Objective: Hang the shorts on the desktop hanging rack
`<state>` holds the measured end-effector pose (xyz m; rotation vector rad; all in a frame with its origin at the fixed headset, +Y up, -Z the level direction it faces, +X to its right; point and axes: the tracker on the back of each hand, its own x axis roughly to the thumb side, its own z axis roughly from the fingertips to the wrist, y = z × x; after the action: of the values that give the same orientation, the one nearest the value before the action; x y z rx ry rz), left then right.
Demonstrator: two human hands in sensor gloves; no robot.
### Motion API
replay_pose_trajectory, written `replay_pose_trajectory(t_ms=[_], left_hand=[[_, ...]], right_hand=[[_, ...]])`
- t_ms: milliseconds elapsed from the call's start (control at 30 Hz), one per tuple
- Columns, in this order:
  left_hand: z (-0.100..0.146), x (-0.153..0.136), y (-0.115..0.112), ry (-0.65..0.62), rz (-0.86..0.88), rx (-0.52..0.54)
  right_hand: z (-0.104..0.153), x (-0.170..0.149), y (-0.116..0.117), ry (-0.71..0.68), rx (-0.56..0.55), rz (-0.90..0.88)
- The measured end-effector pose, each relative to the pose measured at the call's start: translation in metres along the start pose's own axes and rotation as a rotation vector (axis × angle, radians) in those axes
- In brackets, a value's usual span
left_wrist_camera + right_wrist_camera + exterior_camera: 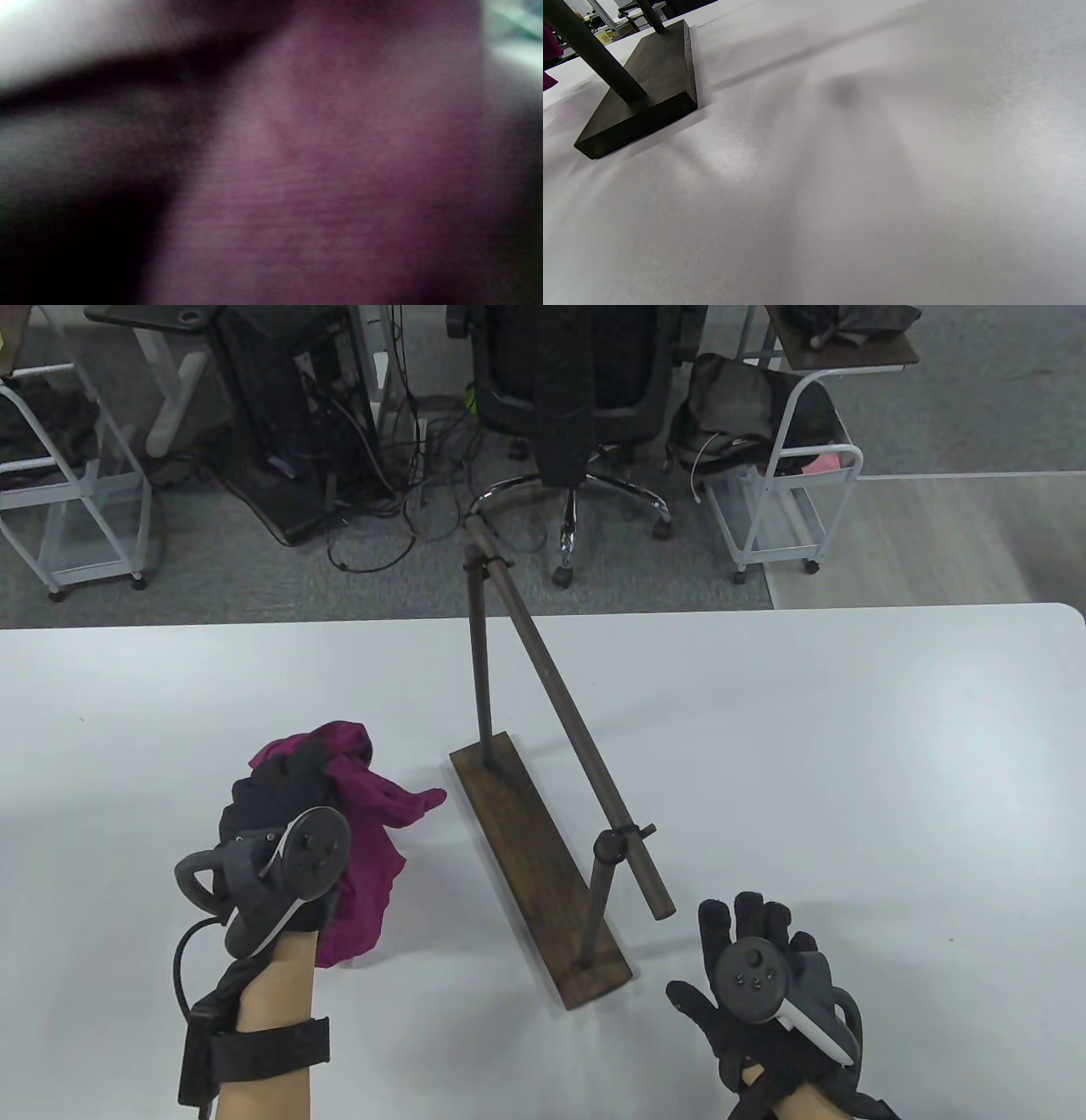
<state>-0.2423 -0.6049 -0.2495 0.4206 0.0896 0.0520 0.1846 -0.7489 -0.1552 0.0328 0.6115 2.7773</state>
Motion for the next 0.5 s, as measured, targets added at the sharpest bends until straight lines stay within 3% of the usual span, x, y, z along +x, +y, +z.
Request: replay_pose_trajectory(t_ms=[500], left_hand=[[-0.005,0.029,0.05,0.12,0.252,0.135]], right_hand=[[0.003,-0.003,-0.002,0.011,-0.036,-0.009]])
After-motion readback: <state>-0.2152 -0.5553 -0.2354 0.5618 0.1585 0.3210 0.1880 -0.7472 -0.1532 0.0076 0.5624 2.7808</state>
